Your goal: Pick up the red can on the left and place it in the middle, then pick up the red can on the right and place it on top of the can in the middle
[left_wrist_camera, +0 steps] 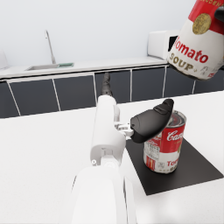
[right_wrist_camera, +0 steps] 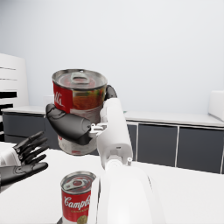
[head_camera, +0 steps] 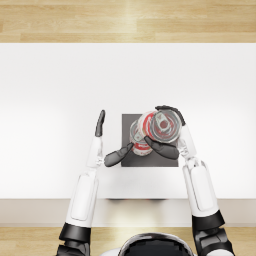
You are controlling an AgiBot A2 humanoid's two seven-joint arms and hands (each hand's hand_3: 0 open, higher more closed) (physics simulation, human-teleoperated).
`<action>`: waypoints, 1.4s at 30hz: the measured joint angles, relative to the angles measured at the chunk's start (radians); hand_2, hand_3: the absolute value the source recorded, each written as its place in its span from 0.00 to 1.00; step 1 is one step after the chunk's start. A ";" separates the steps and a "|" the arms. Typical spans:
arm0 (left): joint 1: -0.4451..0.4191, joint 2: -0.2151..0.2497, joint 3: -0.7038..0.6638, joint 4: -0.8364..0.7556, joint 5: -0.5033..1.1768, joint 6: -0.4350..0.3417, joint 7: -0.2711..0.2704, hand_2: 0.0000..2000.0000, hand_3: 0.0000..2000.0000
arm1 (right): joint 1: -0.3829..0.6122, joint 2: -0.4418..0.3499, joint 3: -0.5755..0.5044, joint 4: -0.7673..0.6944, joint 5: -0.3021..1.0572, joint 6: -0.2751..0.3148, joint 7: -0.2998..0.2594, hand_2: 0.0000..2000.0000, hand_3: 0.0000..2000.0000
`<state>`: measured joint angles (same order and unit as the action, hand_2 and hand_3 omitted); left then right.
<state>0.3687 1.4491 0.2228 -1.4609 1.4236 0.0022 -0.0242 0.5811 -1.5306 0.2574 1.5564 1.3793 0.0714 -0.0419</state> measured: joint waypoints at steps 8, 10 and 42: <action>-0.059 -0.001 -0.184 -0.068 0.000 -0.002 0.023 0.00 0.00 | 0.035 -0.028 0.038 -0.075 0.000 -0.182 -0.206 1.00 0.76; -0.064 0.000 -0.194 -0.075 0.000 -0.002 0.023 0.00 0.00 | 0.036 -0.031 0.046 -0.088 0.000 -0.195 -0.227 1.00 0.76; -0.103 0.023 -0.215 -0.091 0.000 -0.002 0.024 0.00 0.00 | 0.053 -0.024 0.129 -0.079 0.000 -0.160 -0.213 0.00 0.00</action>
<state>0.2657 1.4723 0.0078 -1.5520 1.4231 0.0000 0.0000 0.6344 -1.5551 0.3864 1.4775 1.3792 -0.0890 -0.2546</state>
